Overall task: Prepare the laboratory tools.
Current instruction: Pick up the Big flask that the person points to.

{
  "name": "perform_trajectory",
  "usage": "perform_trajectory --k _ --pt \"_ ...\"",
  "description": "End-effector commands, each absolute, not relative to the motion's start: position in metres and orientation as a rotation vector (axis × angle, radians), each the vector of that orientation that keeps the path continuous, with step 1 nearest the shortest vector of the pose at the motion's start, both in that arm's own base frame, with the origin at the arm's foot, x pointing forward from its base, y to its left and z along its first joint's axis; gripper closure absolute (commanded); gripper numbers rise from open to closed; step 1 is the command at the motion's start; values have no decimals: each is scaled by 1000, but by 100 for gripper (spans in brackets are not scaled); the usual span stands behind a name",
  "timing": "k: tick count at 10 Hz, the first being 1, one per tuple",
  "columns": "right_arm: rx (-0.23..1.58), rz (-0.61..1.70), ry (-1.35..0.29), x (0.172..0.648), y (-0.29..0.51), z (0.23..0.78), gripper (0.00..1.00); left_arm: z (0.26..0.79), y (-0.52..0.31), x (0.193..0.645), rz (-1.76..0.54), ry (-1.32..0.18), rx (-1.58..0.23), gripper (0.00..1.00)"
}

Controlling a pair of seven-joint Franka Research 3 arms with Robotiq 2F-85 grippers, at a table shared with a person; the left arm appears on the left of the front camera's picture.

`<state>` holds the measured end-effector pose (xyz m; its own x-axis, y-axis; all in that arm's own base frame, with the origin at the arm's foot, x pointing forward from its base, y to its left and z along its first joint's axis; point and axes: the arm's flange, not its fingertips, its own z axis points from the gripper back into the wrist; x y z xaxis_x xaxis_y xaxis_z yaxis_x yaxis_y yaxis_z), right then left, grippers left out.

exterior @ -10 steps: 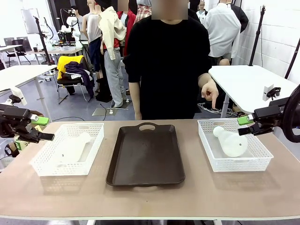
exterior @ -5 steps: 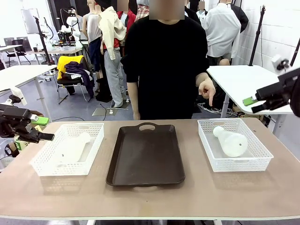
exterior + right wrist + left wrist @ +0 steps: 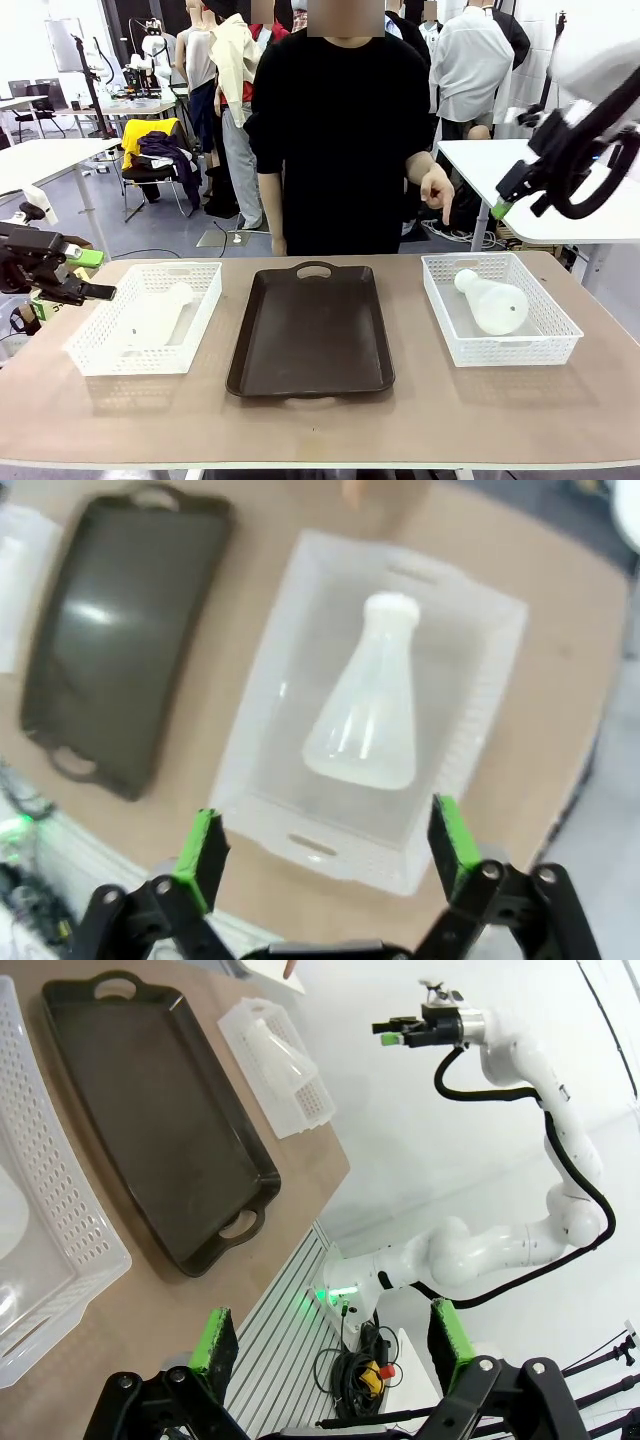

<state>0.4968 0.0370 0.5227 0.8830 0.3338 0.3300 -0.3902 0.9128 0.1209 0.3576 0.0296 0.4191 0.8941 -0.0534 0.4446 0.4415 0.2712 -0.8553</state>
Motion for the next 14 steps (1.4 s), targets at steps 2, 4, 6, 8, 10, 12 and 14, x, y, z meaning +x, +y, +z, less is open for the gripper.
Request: perform_trajectory --k 2,4,6,8,10,12,14 --pt "61 384 -138 544 76 506 0 420 31 358 -346 -370 -1267 0" --pt "7 375 -79 573 98 470 0 420 31 358 -346 -370 -1267 0" --pt "3 370 -50 590 111 426 0 420 31 358 -346 -370 -1267 0" --pt "-45 340 -84 602 111 388 0 420 31 358 -346 -370 -1267 0" --pt "-99 321 -133 609 110 376 0 420 31 358 -346 -370 -1267 0" --pt "-61 298 -132 618 105 366 0 420 31 358 -346 -370 -1267 0" --pt "-45 283 -79 625 102 354 0 420 31 358 -346 -370 -1267 0"
